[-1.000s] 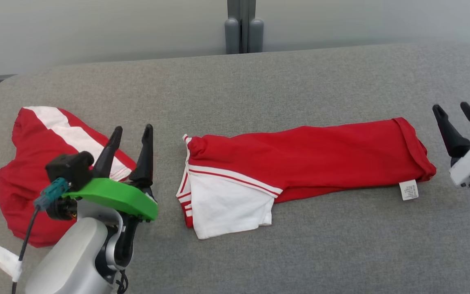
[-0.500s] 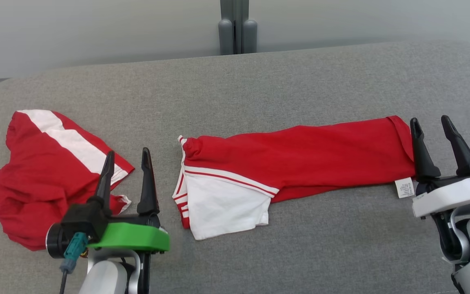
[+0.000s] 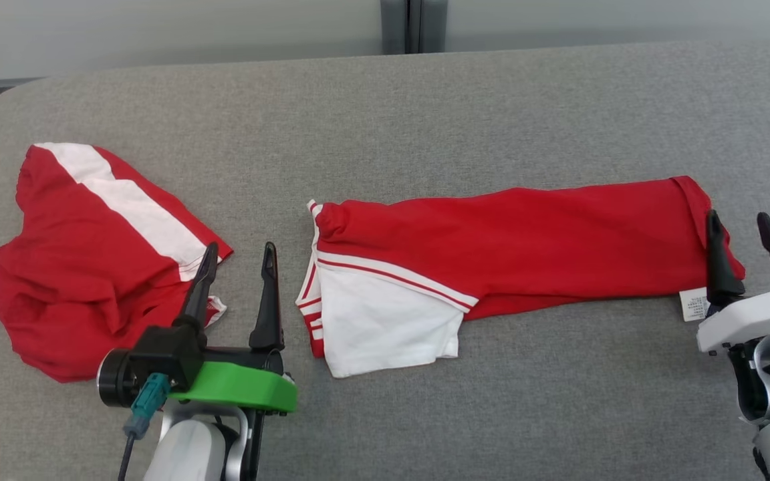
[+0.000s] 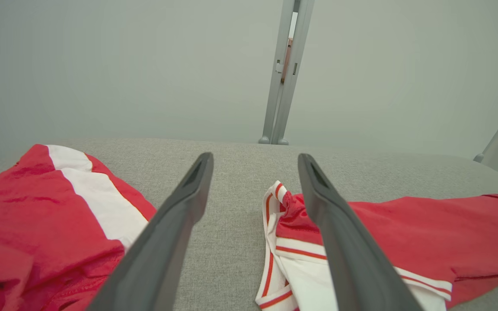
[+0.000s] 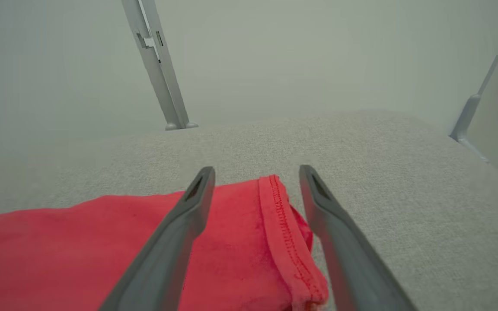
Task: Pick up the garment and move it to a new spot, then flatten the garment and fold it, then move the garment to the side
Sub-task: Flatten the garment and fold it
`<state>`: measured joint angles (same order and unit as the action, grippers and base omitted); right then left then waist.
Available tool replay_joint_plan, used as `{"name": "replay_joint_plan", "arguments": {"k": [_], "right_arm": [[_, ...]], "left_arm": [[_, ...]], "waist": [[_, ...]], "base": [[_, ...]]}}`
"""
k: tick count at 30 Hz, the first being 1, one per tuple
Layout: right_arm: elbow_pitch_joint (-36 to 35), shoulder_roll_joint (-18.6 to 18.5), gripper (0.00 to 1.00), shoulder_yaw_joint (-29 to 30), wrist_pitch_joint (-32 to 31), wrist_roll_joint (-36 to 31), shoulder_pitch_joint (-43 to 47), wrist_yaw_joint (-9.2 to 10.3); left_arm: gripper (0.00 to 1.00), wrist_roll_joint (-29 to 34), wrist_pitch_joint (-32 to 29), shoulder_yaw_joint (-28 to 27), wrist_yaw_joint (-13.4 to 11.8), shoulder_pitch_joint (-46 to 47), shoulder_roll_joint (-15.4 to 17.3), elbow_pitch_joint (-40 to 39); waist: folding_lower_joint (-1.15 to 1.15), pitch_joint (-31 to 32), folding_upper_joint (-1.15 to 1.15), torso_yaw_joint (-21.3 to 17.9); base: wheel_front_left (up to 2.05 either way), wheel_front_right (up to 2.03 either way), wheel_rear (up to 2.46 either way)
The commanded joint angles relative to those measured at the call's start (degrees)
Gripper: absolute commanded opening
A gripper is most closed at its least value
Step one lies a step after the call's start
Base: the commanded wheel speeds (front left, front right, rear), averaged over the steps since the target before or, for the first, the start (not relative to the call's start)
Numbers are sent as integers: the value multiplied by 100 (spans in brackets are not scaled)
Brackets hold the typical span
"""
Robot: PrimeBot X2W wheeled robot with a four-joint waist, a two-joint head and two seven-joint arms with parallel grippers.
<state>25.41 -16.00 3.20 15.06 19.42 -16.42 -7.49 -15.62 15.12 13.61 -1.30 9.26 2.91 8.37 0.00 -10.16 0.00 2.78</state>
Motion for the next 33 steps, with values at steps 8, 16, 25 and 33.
{"name": "replay_joint_plan", "arguments": {"k": [8,16,25,33], "right_arm": [[1530,34,100,716,15,-85,-637,0],[2417,91,100,964,15,-71,-895,0],[2639,214,0,651,2,15,-1002,-1],[2664,-208,0,940,9,32,-978,6]], "left_arm": [[100,-60,1,246,-118,215,5,47],[100,-23,2,253,-164,244,4,62],[100,-42,2,209,-192,264,4,98],[100,-62,2,216,-188,212,5,139]], "waist": [[0,-387,0,442],[0,-466,0,540],[0,-411,0,458],[0,-291,0,371]], "base": [[0,0,0],[0,0,0],[0,0,0],[0,0,0]]}}
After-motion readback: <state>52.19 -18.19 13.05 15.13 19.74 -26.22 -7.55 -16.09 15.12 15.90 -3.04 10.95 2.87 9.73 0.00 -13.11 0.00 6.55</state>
